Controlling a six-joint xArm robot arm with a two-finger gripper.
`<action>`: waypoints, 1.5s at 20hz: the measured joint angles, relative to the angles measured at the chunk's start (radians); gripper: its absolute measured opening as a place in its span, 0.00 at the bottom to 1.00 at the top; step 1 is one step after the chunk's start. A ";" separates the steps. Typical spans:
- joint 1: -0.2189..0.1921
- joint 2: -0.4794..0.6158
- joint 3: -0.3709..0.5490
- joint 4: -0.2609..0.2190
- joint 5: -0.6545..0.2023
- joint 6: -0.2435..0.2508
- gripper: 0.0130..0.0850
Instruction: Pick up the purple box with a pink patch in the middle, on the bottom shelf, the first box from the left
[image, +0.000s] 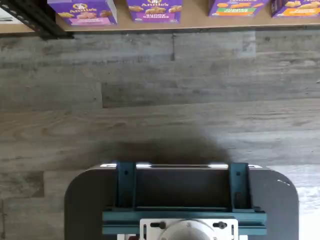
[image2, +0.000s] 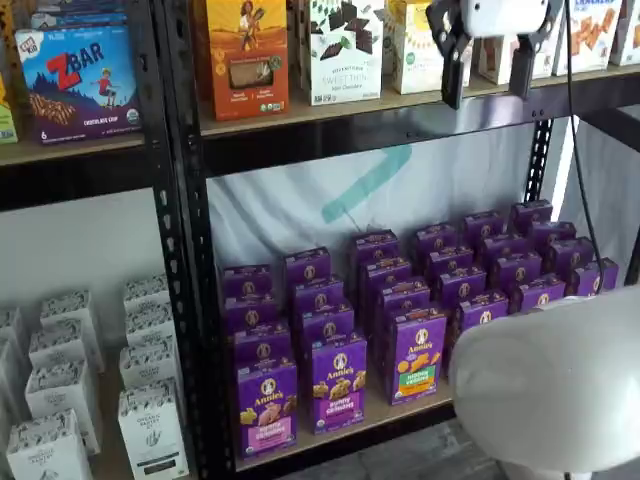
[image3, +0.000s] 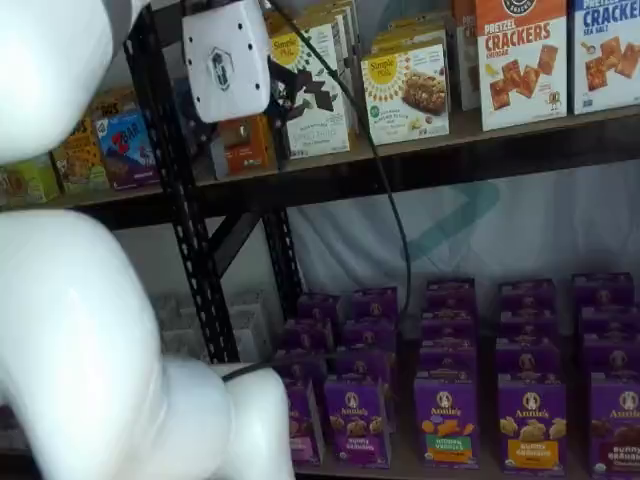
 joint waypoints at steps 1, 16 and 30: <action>-0.002 -0.004 0.016 0.005 -0.011 0.000 1.00; 0.027 -0.100 0.358 0.003 -0.310 0.025 1.00; 0.124 -0.030 0.653 0.023 -0.739 0.106 1.00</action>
